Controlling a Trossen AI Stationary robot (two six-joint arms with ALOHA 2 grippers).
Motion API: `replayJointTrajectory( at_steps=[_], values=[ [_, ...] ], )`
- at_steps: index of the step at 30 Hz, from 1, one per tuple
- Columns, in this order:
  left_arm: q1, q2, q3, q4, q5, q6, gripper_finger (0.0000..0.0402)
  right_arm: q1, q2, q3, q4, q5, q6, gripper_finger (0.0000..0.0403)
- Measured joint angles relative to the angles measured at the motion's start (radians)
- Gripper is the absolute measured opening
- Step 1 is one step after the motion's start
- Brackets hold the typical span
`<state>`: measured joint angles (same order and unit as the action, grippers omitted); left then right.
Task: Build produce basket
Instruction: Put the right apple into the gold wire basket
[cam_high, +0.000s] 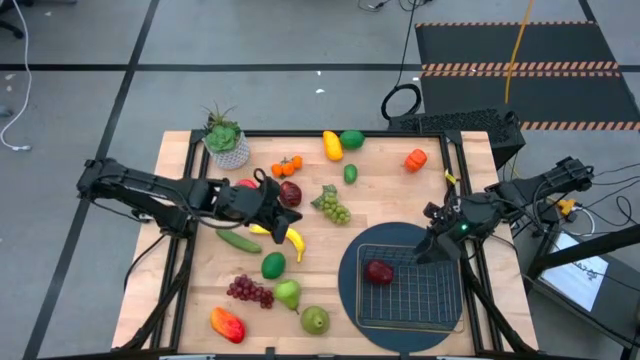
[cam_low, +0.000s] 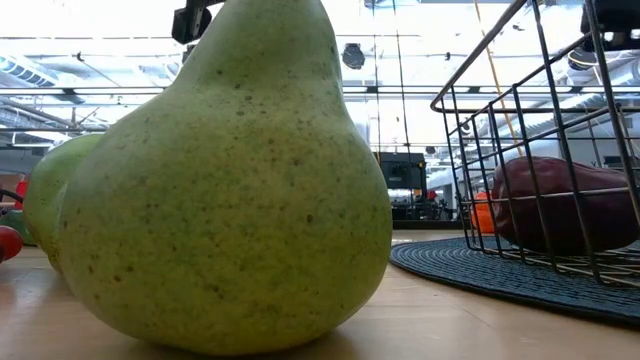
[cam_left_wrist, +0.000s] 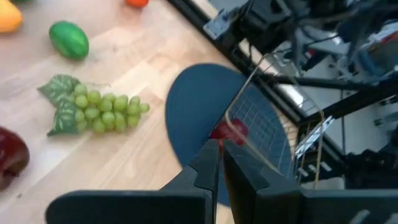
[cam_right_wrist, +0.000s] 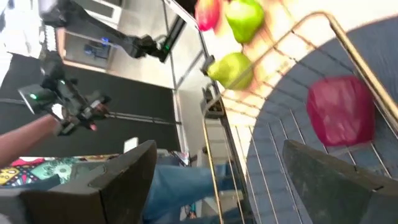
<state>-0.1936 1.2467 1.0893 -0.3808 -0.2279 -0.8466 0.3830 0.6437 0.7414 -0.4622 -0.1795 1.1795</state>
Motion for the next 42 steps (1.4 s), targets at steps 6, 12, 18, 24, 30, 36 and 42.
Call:
replayJointTrajectory(
  at_steps=[6,12,18,24,30,36,42],
  values=[
    [-0.021,-0.006,0.000,-0.087,0.000,-0.017,0.0024,-0.067,0.000,0.000,0.024,0.000,-0.047,0.0341],
    [-0.032,-0.018,0.000,-0.240,0.002,0.009,0.0061,-0.153,0.001,0.000,0.026,0.000,-0.092,0.0341],
    [0.030,-0.019,-0.001,-0.393,0.027,0.065,0.0164,-0.231,0.020,0.000,0.026,0.044,0.043,0.0341],
    [0.152,-0.017,-0.001,-0.391,0.061,0.310,0.0253,-0.241,0.077,0.000,0.112,0.156,0.279,0.0341],
    [0.314,0.012,-0.001,-0.401,0.080,0.498,0.0308,-0.250,0.149,0.000,0.252,0.299,0.331,0.0341],
    [0.445,0.086,-0.001,-0.400,0.108,0.379,0.0319,-0.253,0.214,0.000,0.359,0.393,0.348,0.0341],
    [0.486,0.164,-0.001,-0.403,0.125,0.174,0.0320,-0.264,0.244,0.000,0.381,0.416,0.354,0.0341]
  ],
)
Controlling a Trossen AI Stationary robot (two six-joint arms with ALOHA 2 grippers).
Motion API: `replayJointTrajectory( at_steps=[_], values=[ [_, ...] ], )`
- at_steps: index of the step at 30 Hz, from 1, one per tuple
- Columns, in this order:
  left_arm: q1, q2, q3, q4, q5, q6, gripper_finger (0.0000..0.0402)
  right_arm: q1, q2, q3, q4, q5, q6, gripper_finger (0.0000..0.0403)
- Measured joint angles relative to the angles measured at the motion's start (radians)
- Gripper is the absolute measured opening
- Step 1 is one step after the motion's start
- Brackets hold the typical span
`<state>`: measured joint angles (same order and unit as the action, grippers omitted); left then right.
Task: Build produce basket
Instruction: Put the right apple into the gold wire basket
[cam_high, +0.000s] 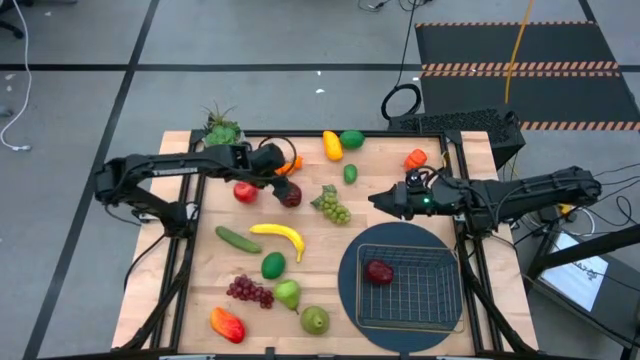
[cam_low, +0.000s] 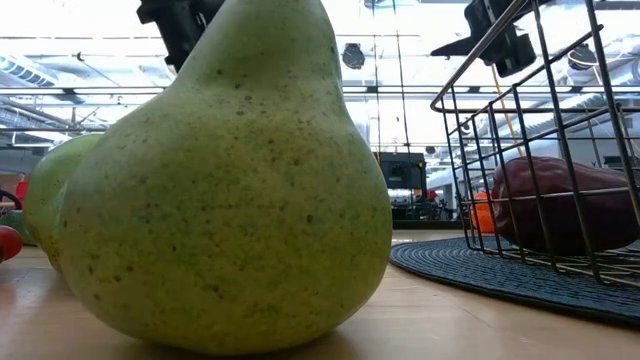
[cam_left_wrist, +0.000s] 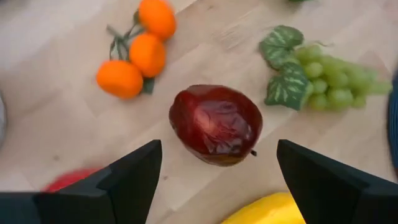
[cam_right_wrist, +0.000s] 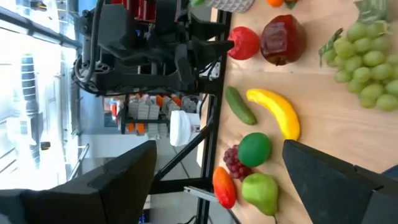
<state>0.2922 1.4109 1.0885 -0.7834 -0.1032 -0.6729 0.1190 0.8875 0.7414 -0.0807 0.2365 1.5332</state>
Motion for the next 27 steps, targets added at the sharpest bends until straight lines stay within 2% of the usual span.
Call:
replayJointTrajectory(
  at_steps=[3,6,11,19,27],
  values=[
    [0.002,0.035,0.000,0.003,0.008,-0.070,0.0322,-0.022,-0.001,0.000,-0.002,-0.002,-0.025,0.0341],
    [-0.004,0.069,0.000,0.035,0.035,-0.105,0.0341,-0.065,-0.012,0.000,-0.005,-0.034,-0.076,0.0341],
    [-0.026,0.114,0.000,0.093,0.061,-0.186,0.0394,-0.165,-0.028,0.000,-0.014,-0.216,-0.158,0.0341],
    [-0.027,0.187,0.000,0.100,0.058,-0.318,0.0385,-0.310,-0.035,0.000,-0.041,-0.513,-0.263,0.0341],
    [-0.027,0.251,0.000,0.135,0.055,-0.389,0.0398,-0.415,-0.035,0.000,-0.061,-0.708,-0.396,0.0341]
  ],
)
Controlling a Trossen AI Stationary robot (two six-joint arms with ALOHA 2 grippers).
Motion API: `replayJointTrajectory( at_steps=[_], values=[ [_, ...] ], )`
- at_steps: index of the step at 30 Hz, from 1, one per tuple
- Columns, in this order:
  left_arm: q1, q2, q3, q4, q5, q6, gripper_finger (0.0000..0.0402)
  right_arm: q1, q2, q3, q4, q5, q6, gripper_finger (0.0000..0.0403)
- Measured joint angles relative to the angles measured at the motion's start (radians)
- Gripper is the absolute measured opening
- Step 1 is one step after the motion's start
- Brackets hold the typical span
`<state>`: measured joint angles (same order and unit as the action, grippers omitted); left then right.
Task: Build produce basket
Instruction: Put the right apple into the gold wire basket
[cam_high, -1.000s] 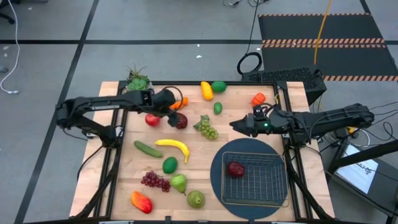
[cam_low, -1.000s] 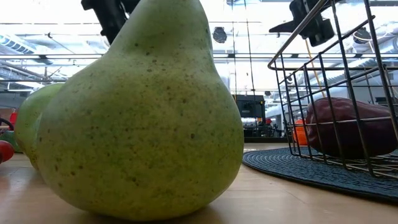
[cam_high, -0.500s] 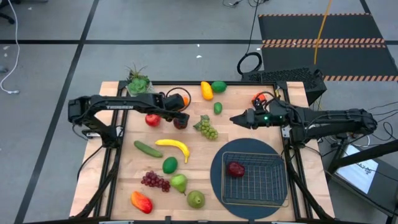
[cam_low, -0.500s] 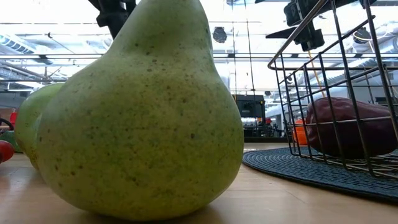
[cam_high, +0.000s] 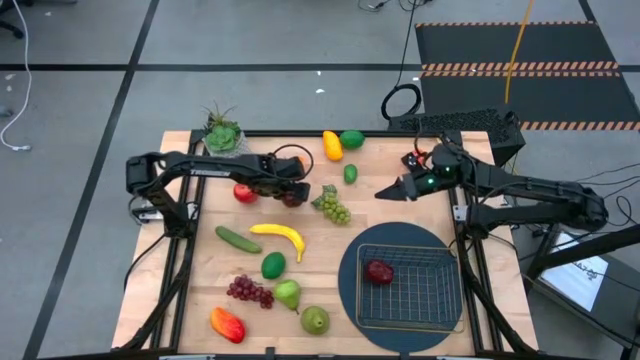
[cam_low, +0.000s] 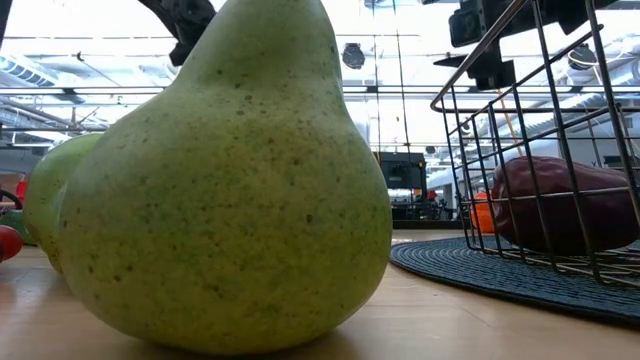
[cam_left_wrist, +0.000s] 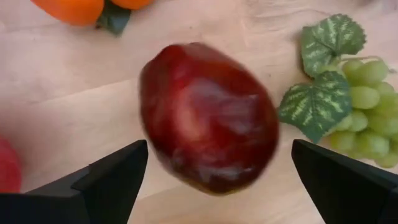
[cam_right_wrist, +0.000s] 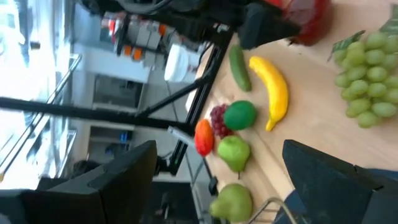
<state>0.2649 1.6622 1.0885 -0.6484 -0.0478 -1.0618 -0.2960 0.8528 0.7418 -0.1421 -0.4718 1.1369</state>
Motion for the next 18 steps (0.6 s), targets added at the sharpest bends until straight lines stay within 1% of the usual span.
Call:
replayJointTrajectory(
  at_steps=[3,8,13,18],
  values=[
    [0.000,0.031,0.000,0.023,-0.004,-0.005,0.0397,-0.026,0.000,0.000,-0.001,-0.077,-0.026,0.0341],
    [0.004,0.079,0.000,0.042,-0.005,-0.007,0.0397,-0.040,0.000,0.000,-0.001,-0.158,-0.066,0.0341],
    [0.004,0.090,0.000,0.060,-0.006,0.021,0.0397,-0.040,0.000,0.000,0.000,-0.200,-0.107,0.0341],
    [0.004,0.081,0.000,0.063,-0.034,0.017,0.0397,-0.039,0.000,0.000,-0.001,-0.238,-0.128,0.0341]
  ],
)
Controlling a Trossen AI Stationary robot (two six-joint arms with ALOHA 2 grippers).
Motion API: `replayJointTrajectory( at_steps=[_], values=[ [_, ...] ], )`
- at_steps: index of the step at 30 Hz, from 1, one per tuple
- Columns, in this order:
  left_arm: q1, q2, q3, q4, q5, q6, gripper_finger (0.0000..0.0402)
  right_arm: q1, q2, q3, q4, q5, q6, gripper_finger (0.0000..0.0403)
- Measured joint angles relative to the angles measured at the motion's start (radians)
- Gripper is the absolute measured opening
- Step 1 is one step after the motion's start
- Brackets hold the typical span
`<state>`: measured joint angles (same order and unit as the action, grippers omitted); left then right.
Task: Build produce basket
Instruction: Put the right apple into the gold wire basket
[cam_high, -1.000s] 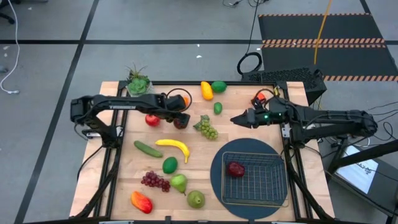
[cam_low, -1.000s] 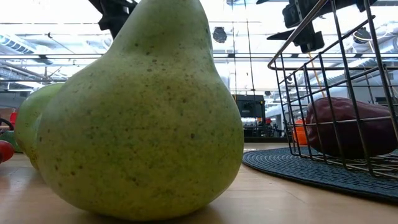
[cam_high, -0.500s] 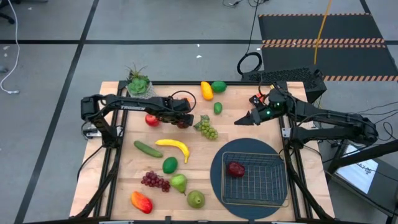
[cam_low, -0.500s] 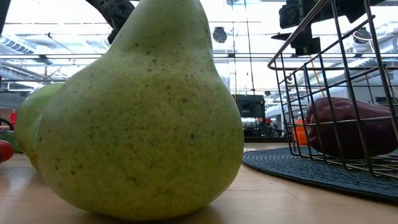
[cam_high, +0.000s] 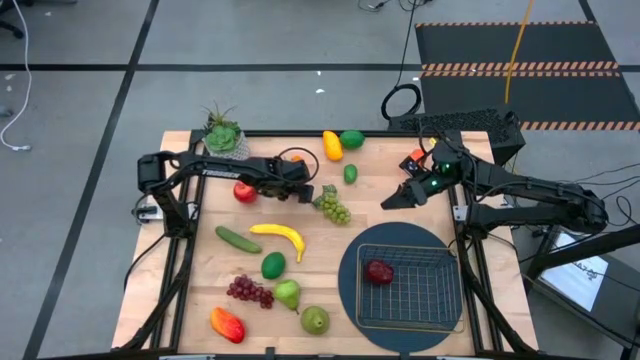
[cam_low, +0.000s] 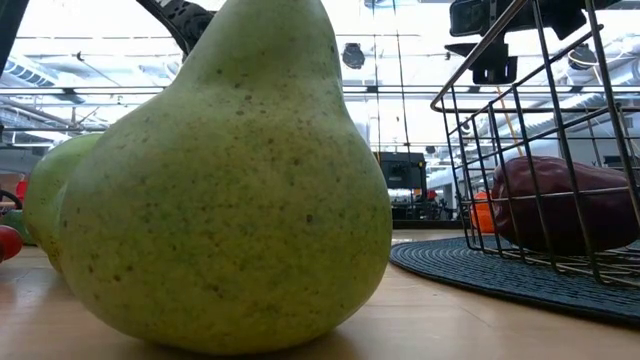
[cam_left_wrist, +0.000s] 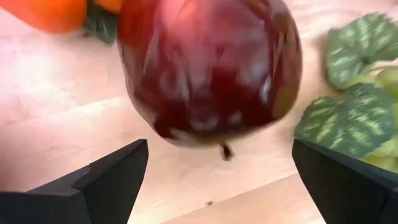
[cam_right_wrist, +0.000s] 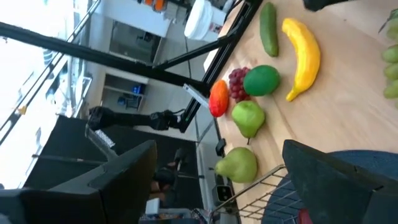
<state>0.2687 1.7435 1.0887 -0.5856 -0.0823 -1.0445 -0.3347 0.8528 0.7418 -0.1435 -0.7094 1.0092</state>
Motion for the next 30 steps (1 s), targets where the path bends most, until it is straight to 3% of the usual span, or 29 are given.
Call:
replayJointTrajectory(
  at_steps=[10,17,24,30],
  values=[
    [-0.010,-0.061,0.000,-0.023,0.025,-0.009,0.0397,0.000,-0.003,0.000,-0.003,-0.055,-0.007,0.0341],
    [-0.018,-0.165,0.000,-0.145,0.054,-0.030,0.0397,0.000,0.000,0.000,-0.004,-0.055,-0.027,0.0341],
    [0.017,-0.189,0.001,-0.008,0.055,0.048,0.0398,-0.040,0.017,0.000,-0.004,-0.051,-0.021,0.0341],
    [0.061,-0.154,0.001,0.000,0.054,0.088,0.0400,-0.072,0.037,0.000,0.000,-0.050,0.049,0.0341]
  ],
)
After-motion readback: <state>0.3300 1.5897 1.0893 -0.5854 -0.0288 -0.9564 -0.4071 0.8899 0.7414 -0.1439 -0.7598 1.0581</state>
